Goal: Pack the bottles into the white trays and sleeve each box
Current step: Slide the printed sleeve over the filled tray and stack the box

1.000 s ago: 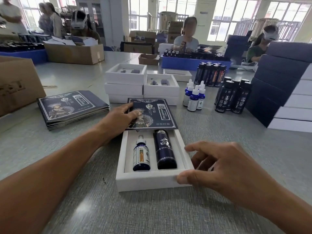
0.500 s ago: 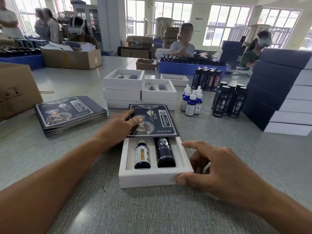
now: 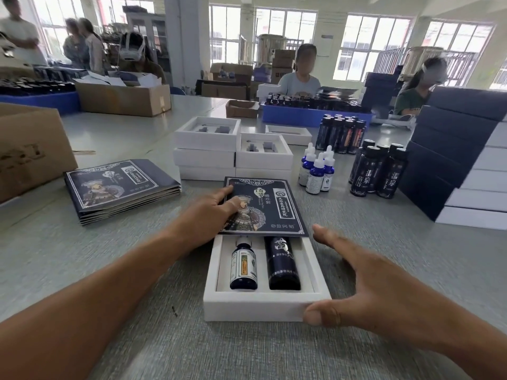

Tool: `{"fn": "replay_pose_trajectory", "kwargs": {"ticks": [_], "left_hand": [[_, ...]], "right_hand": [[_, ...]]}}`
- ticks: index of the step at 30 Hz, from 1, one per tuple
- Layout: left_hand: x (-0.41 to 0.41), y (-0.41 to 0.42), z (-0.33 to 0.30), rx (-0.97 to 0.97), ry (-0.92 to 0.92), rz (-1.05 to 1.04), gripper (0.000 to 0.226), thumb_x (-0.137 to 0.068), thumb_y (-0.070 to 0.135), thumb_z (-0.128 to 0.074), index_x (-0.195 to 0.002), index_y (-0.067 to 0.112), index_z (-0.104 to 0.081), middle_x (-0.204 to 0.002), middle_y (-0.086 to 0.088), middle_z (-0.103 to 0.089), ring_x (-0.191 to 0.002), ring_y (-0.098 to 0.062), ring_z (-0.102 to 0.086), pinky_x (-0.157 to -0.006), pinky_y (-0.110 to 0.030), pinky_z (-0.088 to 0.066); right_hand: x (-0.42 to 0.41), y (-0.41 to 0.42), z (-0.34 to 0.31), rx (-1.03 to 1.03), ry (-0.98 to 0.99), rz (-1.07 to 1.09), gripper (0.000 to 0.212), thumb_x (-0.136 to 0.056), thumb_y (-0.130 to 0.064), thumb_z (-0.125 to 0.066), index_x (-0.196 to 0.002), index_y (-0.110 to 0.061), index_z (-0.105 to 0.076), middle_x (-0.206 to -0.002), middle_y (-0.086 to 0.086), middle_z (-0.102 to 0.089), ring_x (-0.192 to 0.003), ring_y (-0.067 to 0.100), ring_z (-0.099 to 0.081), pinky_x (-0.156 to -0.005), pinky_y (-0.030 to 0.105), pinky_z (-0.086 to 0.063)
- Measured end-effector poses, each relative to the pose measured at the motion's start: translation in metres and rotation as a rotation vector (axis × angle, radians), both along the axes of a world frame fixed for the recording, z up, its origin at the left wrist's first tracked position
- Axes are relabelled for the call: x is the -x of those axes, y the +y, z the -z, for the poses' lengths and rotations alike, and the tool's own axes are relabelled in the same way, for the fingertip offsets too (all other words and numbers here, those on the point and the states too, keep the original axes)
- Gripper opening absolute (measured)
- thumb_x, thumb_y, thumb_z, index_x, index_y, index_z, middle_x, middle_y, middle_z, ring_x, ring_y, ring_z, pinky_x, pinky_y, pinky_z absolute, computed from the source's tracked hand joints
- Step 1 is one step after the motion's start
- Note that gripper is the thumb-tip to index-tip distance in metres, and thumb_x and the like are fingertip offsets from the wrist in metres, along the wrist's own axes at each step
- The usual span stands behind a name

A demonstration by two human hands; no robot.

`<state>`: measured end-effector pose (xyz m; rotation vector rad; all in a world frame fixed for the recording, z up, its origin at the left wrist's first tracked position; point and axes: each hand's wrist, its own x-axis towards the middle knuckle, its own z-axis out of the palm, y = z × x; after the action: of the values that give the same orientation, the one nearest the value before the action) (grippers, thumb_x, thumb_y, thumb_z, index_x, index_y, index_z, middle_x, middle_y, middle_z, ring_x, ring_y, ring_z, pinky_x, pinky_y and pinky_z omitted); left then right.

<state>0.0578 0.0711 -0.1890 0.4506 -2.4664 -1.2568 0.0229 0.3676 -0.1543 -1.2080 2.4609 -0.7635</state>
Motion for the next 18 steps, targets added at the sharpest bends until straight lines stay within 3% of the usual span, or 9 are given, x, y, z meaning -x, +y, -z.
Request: {"fn": "replay_pose_trajectory", "kwargs": {"ticks": [2, 4, 6, 9, 15, 18], "left_hand": [[0.0, 0.001, 0.002, -0.025, 0.022, -0.003, 0.049, -0.103, 0.045, -0.041, -0.149, 0.028, -0.041, -0.155, 0.01, -0.039, -0.135, -0.001, -0.032, -0.11, -0.024, -0.019], [0.001, 0.0, 0.004, -0.038, 0.038, -0.037, 0.047, -0.105, 0.043, -0.038, -0.149, 0.028, -0.042, -0.154, 0.01, -0.041, -0.139, -0.006, -0.034, -0.117, -0.029, -0.02], [0.001, 0.0, 0.004, -0.032, 0.043, -0.081, 0.046, -0.105, 0.041, -0.038, -0.149, 0.028, -0.042, -0.151, 0.009, -0.044, -0.139, -0.011, -0.038, -0.119, -0.038, -0.024], [0.0, 0.0, 0.003, -0.037, 0.038, -0.089, 0.045, -0.105, 0.039, -0.038, -0.149, 0.029, -0.043, -0.147, 0.007, -0.051, -0.133, -0.015, -0.046, -0.116, -0.043, -0.032], [0.0, 0.002, 0.002, 0.011, 0.019, -0.095, 0.045, -0.105, 0.036, -0.04, -0.149, 0.028, -0.043, -0.146, 0.007, -0.051, -0.13, -0.014, -0.047, -0.112, -0.035, -0.034], [-0.001, 0.002, 0.001, 0.023, 0.015, -0.1, 0.045, -0.105, 0.035, -0.041, -0.15, 0.028, -0.042, -0.145, 0.008, -0.051, -0.124, -0.01, -0.049, -0.103, -0.03, -0.036]], "right_hand": [[0.0, 0.001, 0.0, 0.009, -0.022, -0.006, 0.128, -0.04, -0.095, -0.066, -0.146, -0.062, -0.003, -0.142, -0.049, -0.025, -0.126, -0.02, -0.035, -0.109, 0.02, -0.03], [0.0, 0.001, 0.001, 0.035, -0.036, -0.023, 0.124, -0.042, -0.094, -0.067, -0.146, -0.063, -0.007, -0.127, -0.059, -0.033, -0.116, -0.029, -0.039, -0.097, 0.009, -0.036], [0.001, 0.0, 0.002, 0.067, -0.042, -0.039, 0.12, -0.044, -0.092, -0.069, -0.146, -0.062, -0.013, -0.12, -0.064, -0.031, -0.112, -0.032, -0.038, -0.084, 0.0, -0.035], [0.003, -0.001, 0.004, 0.122, -0.047, -0.018, 0.117, -0.041, -0.09, -0.073, -0.143, -0.063, -0.021, -0.117, -0.064, -0.034, -0.11, -0.033, -0.039, -0.08, -0.002, -0.035], [0.007, -0.005, 0.009, 0.238, -0.039, 0.028, 0.098, -0.04, -0.082, -0.081, -0.129, -0.059, -0.048, -0.113, -0.058, -0.046, -0.105, -0.032, -0.045, -0.073, -0.01, -0.033], [0.007, -0.007, 0.01, 0.264, -0.036, 0.045, 0.086, -0.043, -0.081, -0.08, -0.122, -0.062, -0.052, -0.114, -0.054, -0.051, -0.107, -0.029, -0.048, -0.076, -0.006, -0.038]]}}
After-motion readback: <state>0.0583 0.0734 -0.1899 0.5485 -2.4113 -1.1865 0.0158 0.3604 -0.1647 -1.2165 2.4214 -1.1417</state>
